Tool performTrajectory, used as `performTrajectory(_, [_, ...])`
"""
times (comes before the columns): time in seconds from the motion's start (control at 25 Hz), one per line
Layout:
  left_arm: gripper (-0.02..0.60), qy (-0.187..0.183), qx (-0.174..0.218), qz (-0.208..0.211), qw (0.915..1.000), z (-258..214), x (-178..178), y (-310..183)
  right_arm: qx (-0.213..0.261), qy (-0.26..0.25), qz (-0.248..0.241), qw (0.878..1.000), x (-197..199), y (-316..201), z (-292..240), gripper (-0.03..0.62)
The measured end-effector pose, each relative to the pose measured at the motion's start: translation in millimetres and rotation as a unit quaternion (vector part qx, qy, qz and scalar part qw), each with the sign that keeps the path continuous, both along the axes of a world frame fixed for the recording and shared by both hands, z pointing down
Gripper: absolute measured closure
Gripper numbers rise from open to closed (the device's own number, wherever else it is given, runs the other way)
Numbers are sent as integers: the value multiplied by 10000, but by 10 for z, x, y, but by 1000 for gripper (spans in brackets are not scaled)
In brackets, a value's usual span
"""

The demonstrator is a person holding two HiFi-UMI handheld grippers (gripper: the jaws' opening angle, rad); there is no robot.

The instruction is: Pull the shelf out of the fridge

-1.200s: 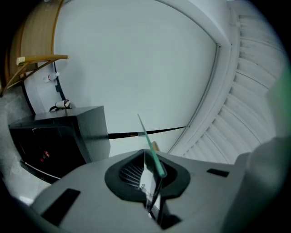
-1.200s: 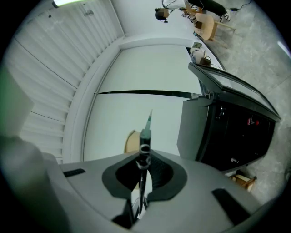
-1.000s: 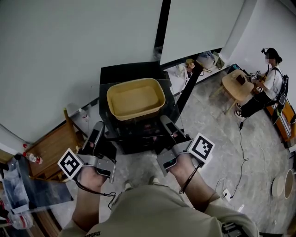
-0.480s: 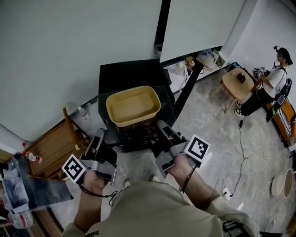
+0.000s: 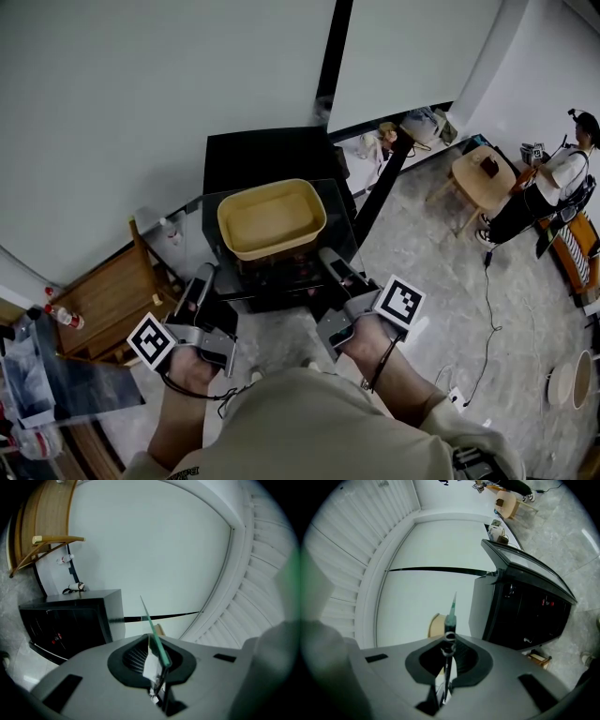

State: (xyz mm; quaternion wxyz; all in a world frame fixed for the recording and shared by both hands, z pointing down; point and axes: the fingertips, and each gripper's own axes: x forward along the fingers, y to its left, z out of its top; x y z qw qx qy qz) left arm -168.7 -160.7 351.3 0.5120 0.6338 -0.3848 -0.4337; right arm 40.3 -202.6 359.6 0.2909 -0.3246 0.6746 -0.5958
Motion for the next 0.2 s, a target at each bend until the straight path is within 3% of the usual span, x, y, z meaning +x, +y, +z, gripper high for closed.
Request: performTrajectory(0.2, [565, -8, -17, 11, 10000, 1, 7, -8, -21, -25, 10, 10000, 6, -8, 10, 588])
